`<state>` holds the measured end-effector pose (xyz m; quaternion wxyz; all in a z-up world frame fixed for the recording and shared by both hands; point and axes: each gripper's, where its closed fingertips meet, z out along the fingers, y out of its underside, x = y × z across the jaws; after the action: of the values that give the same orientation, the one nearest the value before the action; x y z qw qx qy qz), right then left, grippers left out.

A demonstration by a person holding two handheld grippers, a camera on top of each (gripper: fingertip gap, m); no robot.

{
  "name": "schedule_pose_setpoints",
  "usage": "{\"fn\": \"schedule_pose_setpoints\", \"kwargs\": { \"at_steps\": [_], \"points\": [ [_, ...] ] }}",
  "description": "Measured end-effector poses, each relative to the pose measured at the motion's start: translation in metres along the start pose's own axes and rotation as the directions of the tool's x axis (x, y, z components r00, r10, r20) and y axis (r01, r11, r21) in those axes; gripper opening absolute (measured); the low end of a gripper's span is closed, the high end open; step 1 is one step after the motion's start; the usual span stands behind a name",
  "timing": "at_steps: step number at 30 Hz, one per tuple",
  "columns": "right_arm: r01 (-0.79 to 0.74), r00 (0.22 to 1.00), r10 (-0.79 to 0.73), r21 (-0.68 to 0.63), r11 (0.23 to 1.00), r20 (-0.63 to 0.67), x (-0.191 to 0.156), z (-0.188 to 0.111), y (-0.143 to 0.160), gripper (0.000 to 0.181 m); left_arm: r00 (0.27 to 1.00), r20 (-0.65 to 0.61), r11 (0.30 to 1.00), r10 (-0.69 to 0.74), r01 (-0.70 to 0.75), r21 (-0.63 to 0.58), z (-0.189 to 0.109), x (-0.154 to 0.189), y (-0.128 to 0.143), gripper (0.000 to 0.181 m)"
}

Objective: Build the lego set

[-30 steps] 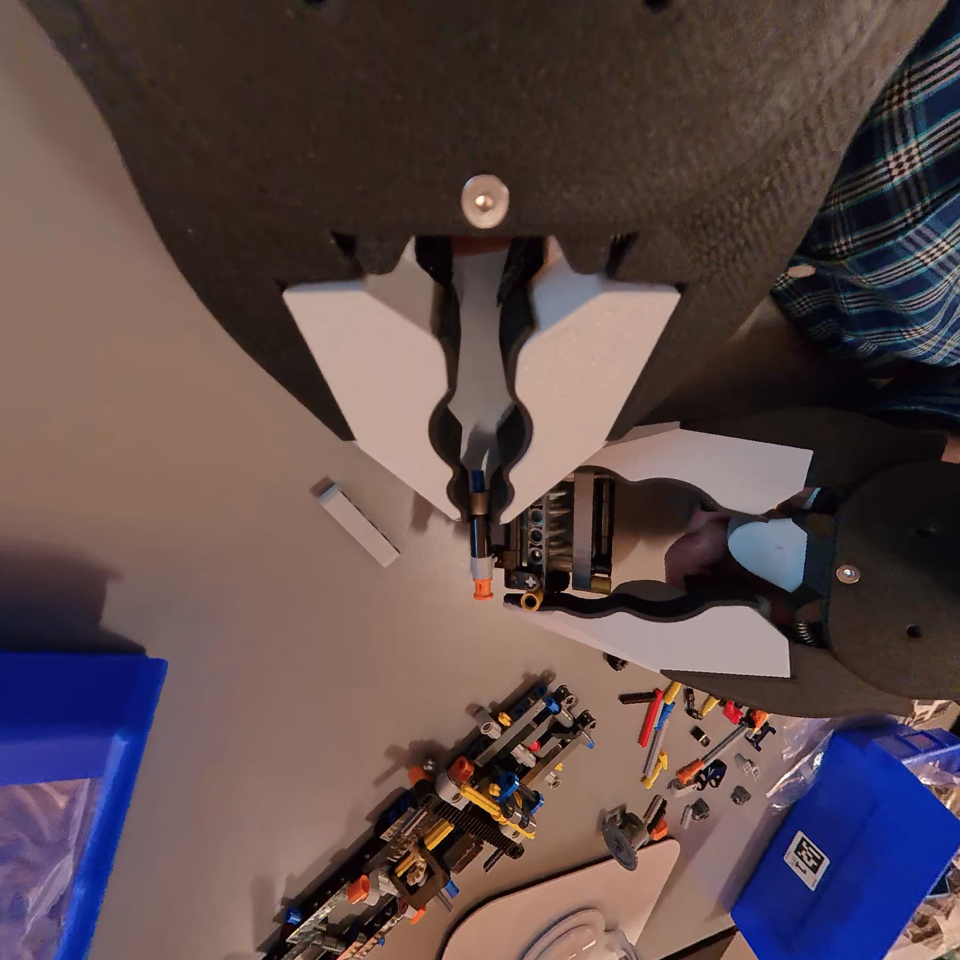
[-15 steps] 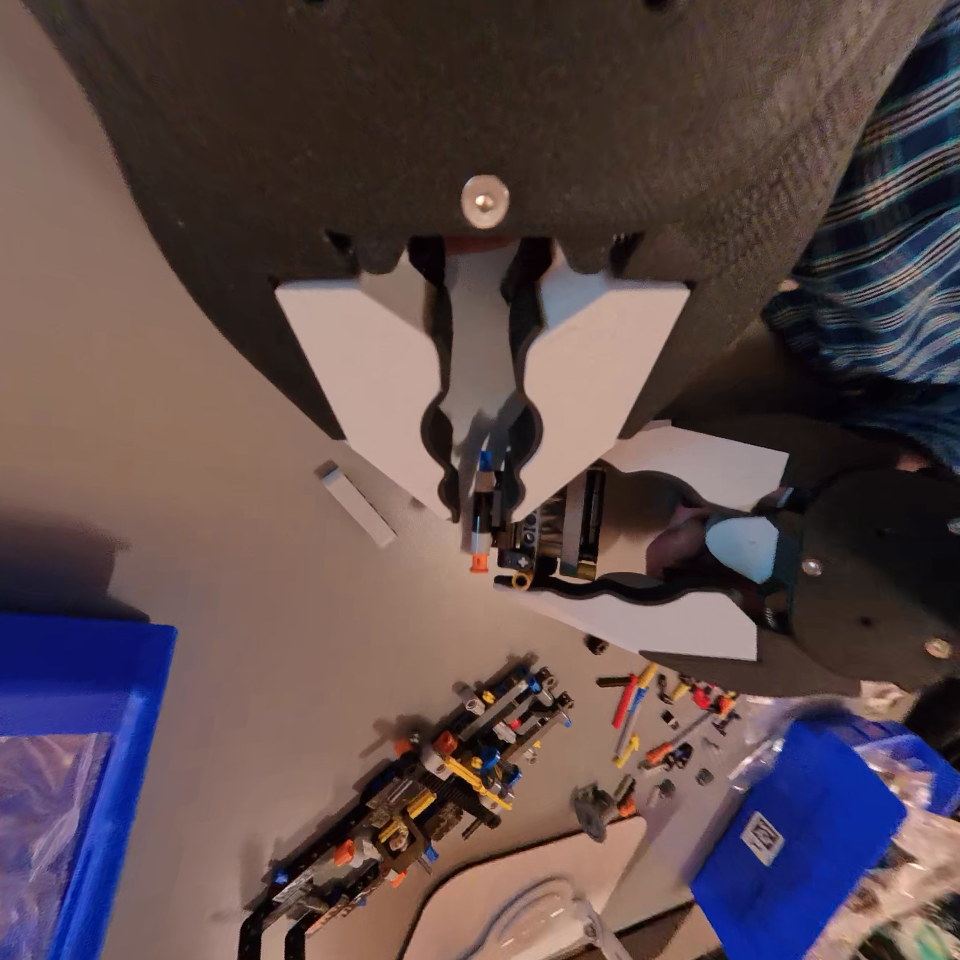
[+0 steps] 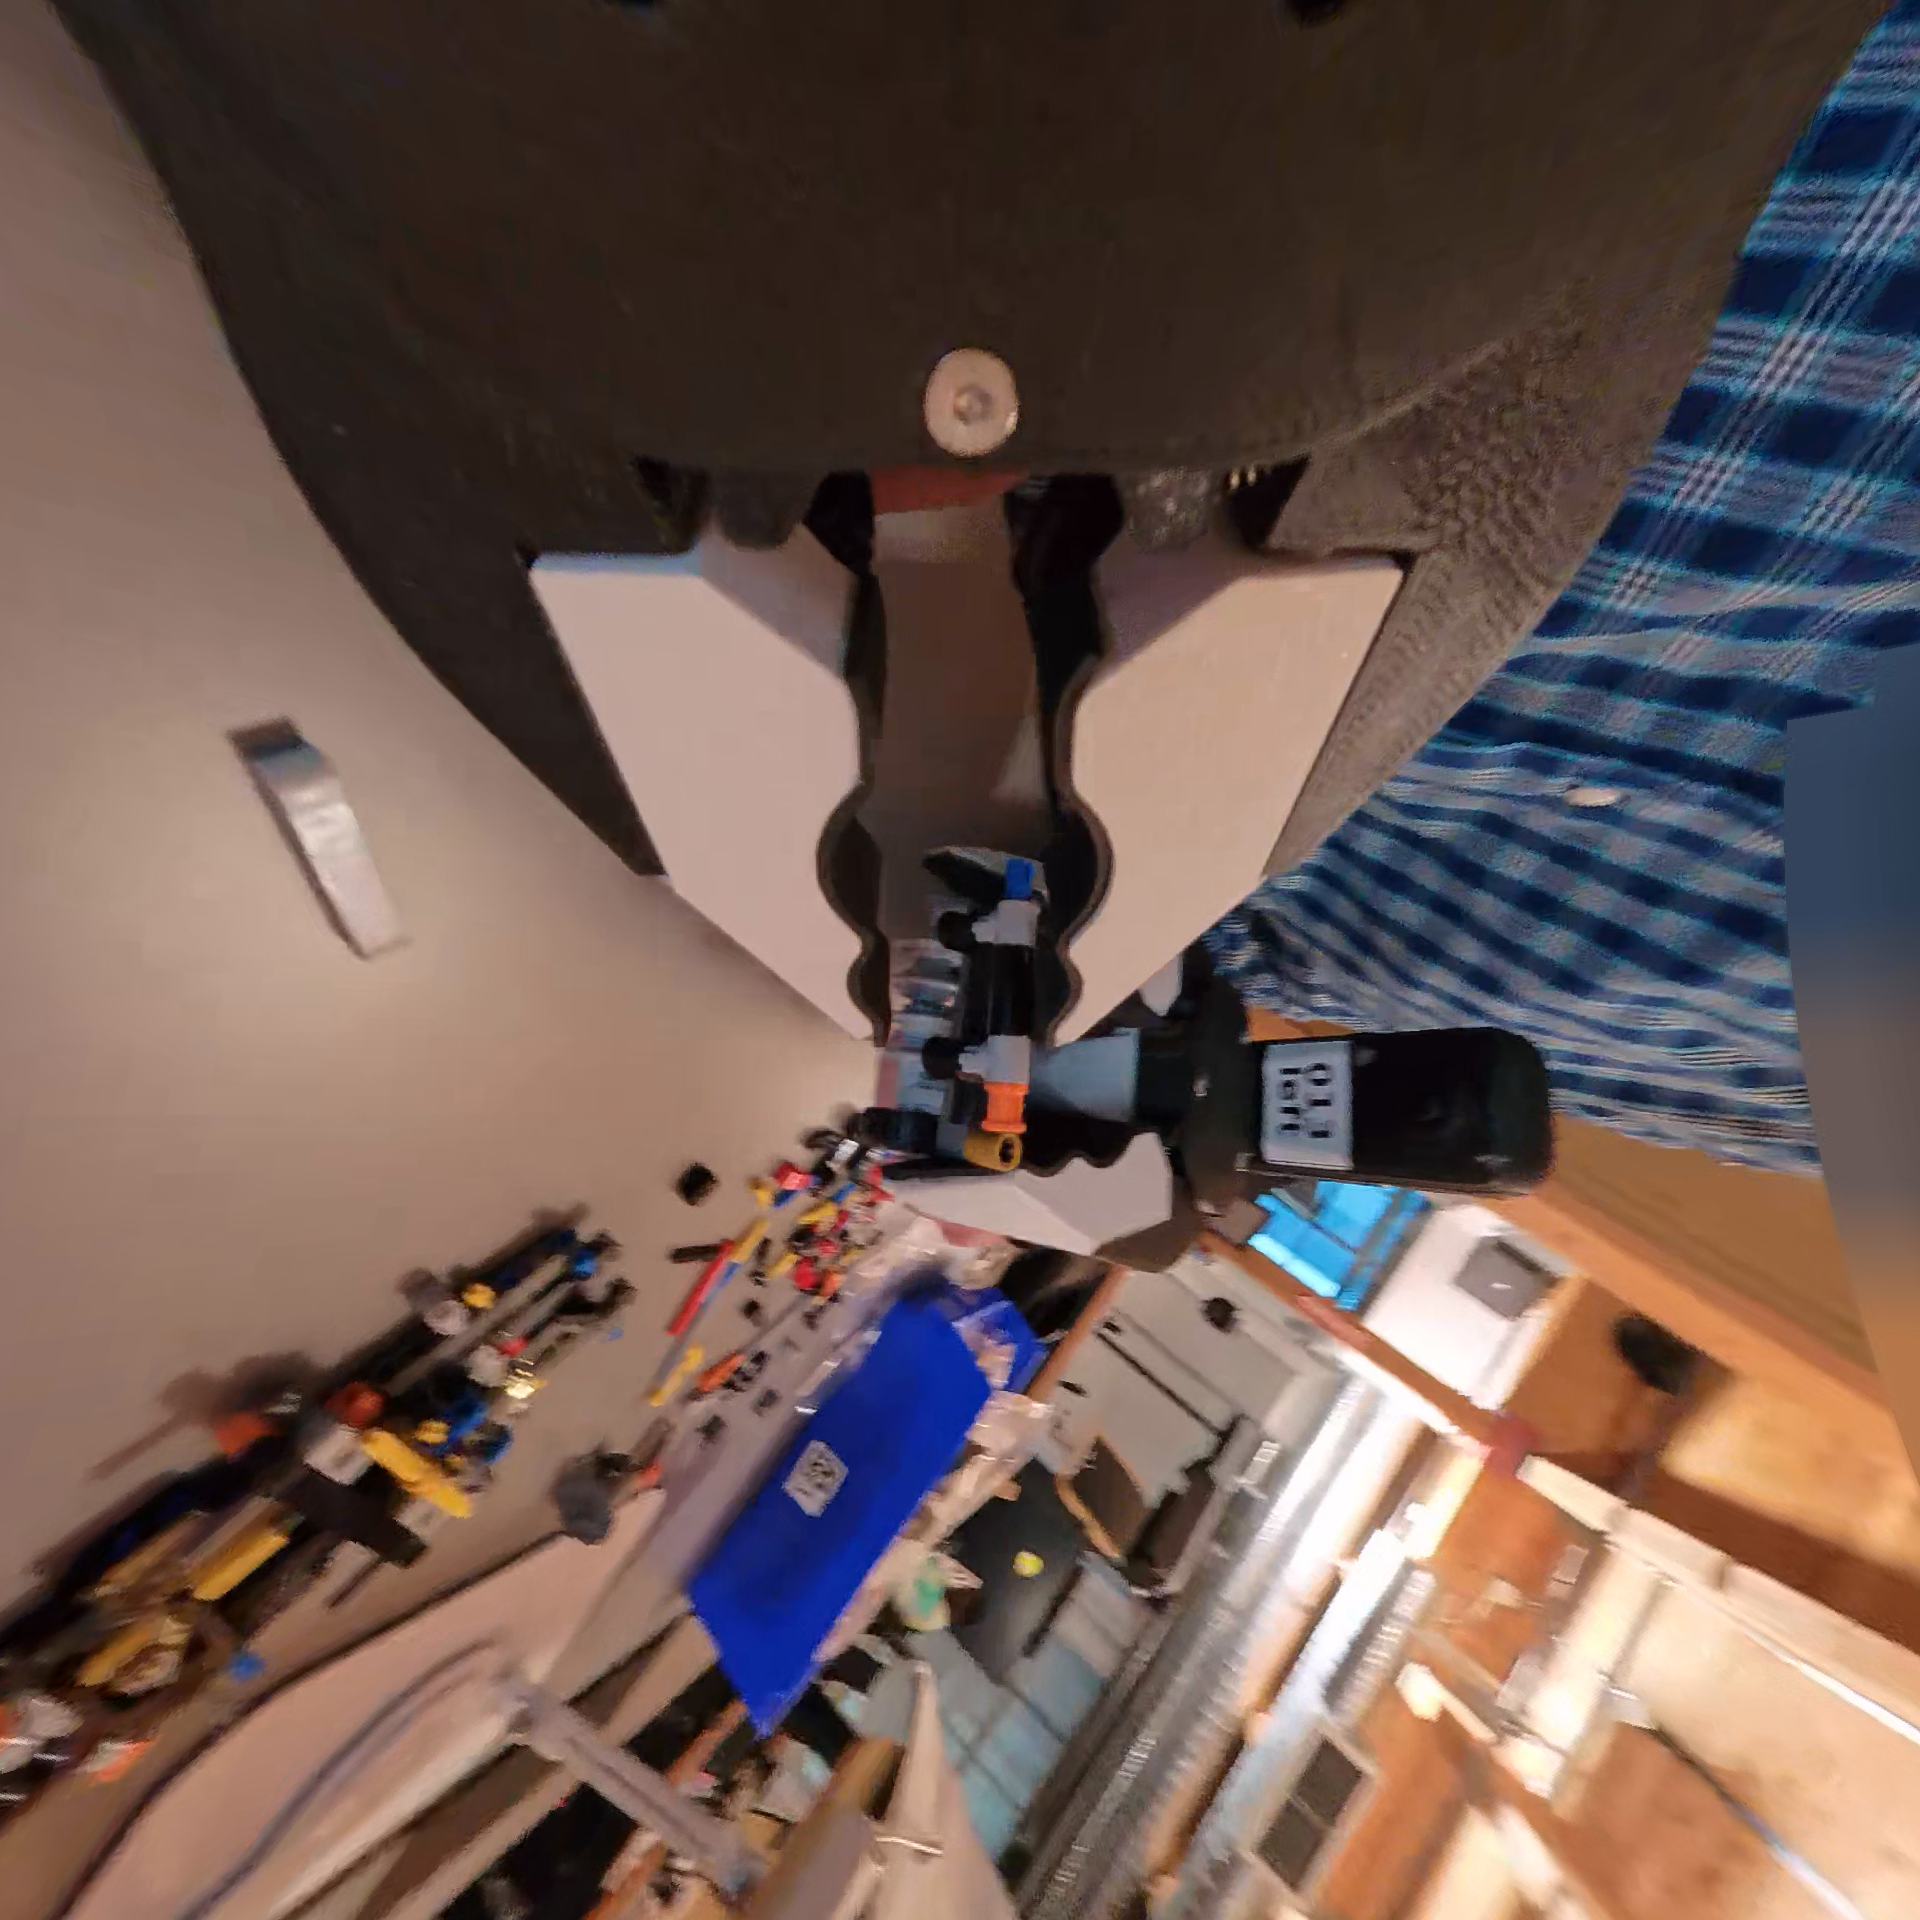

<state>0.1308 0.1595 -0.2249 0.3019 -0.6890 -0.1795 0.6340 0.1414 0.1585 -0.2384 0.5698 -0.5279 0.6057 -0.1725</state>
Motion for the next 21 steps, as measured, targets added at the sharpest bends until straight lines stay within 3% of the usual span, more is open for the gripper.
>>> {"fn": "schedule_pose_setpoints", "kwargs": {
  "at_steps": [7, 21],
  "points": [
    [-0.001, 0.991, -0.005, 0.045, 0.999, 0.132, -0.020, 0.000, -0.004, 0.019, 0.998, 0.013, 0.995, 0.063, -0.064, 0.075, -0.006, 0.000, -0.014, 0.058],
    [0.010, 0.987, -0.022, 0.080, 0.997, 0.160, -0.035, 0.001, -0.008, 0.017, 0.994, 0.049, 0.987, 0.101, -0.106, 0.118, -0.012, -0.004, -0.027, 0.058]
  ]
}}
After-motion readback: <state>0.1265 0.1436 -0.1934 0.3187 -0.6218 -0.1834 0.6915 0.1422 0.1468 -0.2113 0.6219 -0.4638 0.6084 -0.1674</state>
